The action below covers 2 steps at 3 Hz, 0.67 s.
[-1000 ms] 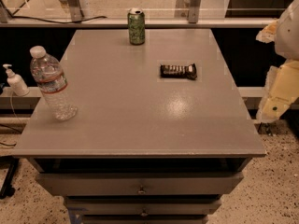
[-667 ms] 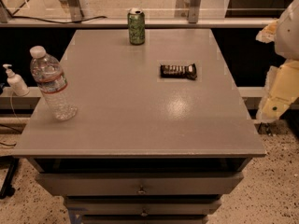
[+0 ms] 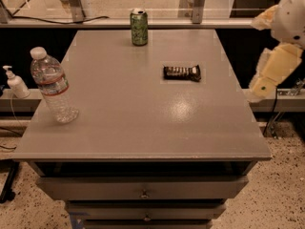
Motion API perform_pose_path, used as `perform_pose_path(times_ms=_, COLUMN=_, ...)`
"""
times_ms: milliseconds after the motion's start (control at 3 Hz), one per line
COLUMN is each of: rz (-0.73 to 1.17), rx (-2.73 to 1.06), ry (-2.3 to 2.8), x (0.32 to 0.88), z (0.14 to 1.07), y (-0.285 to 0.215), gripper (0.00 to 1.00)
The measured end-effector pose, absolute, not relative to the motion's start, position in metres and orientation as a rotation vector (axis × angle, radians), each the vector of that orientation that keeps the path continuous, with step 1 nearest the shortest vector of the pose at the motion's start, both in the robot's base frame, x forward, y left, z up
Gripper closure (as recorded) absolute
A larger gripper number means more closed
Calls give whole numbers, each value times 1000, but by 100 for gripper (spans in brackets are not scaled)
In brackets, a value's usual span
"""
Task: Move green can near rxbar chocolate
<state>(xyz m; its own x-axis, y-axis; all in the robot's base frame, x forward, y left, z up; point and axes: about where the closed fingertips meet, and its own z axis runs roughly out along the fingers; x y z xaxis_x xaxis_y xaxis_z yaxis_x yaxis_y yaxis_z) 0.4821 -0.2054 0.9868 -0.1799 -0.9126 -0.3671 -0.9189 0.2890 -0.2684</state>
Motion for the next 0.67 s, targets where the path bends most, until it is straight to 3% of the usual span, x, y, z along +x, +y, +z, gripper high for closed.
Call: perform_pose_path(times_ms=667, rz=211, rx=-1456, ry=1972, x=597, z=963, y=-171, gripper=0)
